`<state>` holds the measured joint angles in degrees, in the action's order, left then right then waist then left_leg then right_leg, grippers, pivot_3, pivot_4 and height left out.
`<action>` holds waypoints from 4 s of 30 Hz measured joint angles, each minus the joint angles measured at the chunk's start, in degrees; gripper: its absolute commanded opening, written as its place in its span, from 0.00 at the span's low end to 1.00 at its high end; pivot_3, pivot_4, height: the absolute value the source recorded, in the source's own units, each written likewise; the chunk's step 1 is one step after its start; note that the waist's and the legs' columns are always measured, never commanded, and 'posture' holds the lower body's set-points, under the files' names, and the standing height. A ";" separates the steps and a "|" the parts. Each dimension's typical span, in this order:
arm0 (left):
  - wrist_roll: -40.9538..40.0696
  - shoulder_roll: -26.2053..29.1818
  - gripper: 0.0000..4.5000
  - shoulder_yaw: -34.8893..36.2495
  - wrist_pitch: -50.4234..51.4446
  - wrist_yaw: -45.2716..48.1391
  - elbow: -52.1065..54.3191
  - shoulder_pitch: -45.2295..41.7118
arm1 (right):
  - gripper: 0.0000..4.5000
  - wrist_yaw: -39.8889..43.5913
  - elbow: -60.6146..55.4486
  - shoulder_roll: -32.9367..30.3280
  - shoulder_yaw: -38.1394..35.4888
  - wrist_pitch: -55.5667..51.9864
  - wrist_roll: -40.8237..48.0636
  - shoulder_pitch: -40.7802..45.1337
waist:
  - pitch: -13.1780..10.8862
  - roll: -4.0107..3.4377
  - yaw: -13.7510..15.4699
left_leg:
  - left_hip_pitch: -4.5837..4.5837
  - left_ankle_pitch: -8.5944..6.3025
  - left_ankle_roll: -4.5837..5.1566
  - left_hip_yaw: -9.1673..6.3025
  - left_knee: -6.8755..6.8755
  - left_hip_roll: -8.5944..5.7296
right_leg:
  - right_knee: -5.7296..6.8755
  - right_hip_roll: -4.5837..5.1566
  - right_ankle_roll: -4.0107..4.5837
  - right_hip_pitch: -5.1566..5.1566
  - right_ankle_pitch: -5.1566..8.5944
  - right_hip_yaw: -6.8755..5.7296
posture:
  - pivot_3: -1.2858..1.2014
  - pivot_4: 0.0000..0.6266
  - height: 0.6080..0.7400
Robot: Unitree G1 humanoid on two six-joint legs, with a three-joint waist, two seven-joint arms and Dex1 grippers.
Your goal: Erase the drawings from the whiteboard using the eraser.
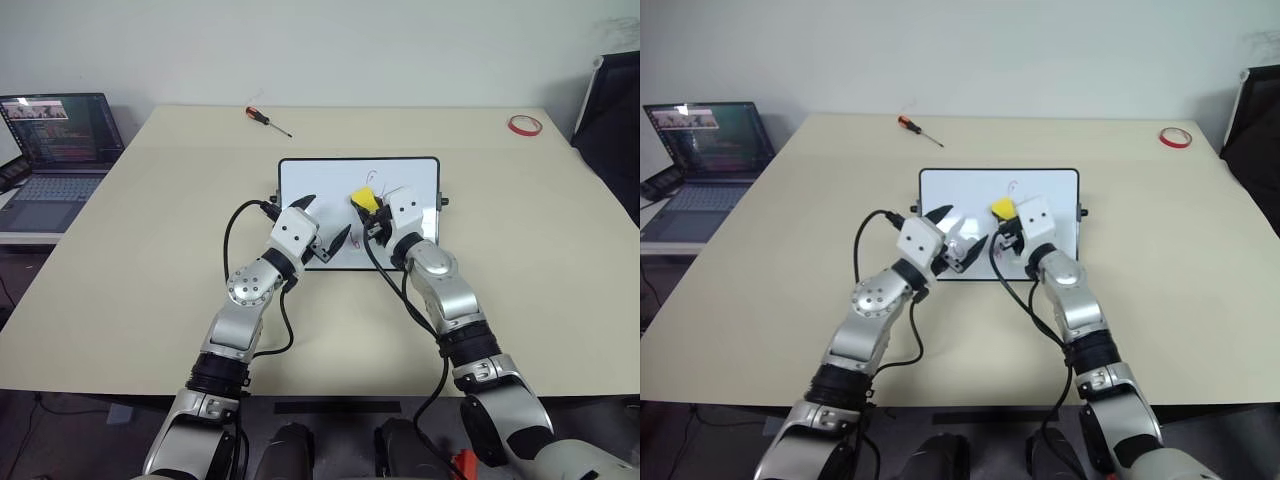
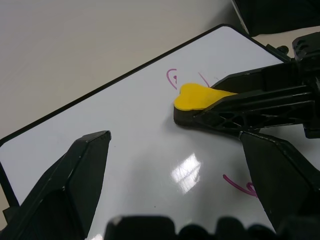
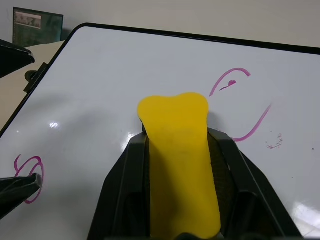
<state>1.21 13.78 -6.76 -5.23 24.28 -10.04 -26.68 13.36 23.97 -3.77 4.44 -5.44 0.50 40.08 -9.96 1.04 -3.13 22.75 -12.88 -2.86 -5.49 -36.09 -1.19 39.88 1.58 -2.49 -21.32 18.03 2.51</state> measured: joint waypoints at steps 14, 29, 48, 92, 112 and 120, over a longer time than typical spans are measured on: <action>0.00 -0.56 1.00 -0.17 -0.03 0.04 -0.05 -1.42 | 0.27 -7.11 8.36 -1.35 -2.04 6.52 -2.80 5.81 | -0.01 0.01 0.21 | 0.08 0.01 -0.01 -0.01 0.02 -0.01 | -0.06 0.03 0.00 -0.04 0.00 -0.02 | 0.52 0.24 1.00; 0.05 -0.67 1.00 -0.22 0.06 -0.06 0.08 -0.18 | 0.27 1.82 8.83 0.95 1.29 5.81 -2.21 5.39 | -0.02 0.00 0.00 | 0.07 0.01 -0.01 -0.01 0.03 0.02 | -0.06 -0.01 0.01 -0.07 0.00 -0.01 | 0.52 0.24 1.00; 0.02 -1.77 1.00 -0.81 -0.18 0.20 0.11 -1.10 | 0.27 -6.43 -0.99 -6.13 0.66 4.21 -6.14 -2.14 | 0.01 0.03 1.54 | 0.06 0.01 -0.01 -0.16 0.01 -0.08 | -0.16 0.08 0.00 0.11 0.01 -0.16 | 0.52 0.24 1.00; 0.02 -1.21 1.00 -0.70 -0.16 -0.04 -0.04 -1.13 | 0.27 -0.81 1.08 -4.57 0.94 3.03 -5.62 -0.03 | 0.14 0.14 -0.24 | -0.07 0.02 0.01 -0.05 0.05 0.01 | -0.22 -0.01 0.00 0.16 -0.03 -0.03 | 0.52 0.24 1.00; 0.02 -1.06 1.00 -0.83 -0.08 -0.57 0.45 0.23 | 0.27 4.70 -8.88 -8.29 4.55 -2.72 -6.46 -7.09 | 0.15 0.14 0.11 | -0.09 0.02 0.01 -0.10 0.05 0.01 | -0.28 -0.01 0.00 0.23 -0.03 -0.08 | 0.52 0.24 1.00; -0.53 -0.11 1.00 -1.06 1.32 1.50 4.33 4.84 | 0.27 3.84 -10.04 -7.97 3.46 -1.62 -5.35 -8.55 | 0.15 0.13 0.37 | -0.03 0.02 0.01 -0.13 0.10 0.01 | -0.36 0.01 0.00 0.20 -0.03 -0.10 | 0.52 0.24 1.00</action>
<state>0.68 13.66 -7.82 -3.91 25.78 -5.71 -21.85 17.20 13.94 -11.74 7.89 -7.06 -4.85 31.53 -9.81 1.17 -2.76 22.72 -12.86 -2.85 -5.62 -36.00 -1.18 39.52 1.58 -2.49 -21.12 18.00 2.41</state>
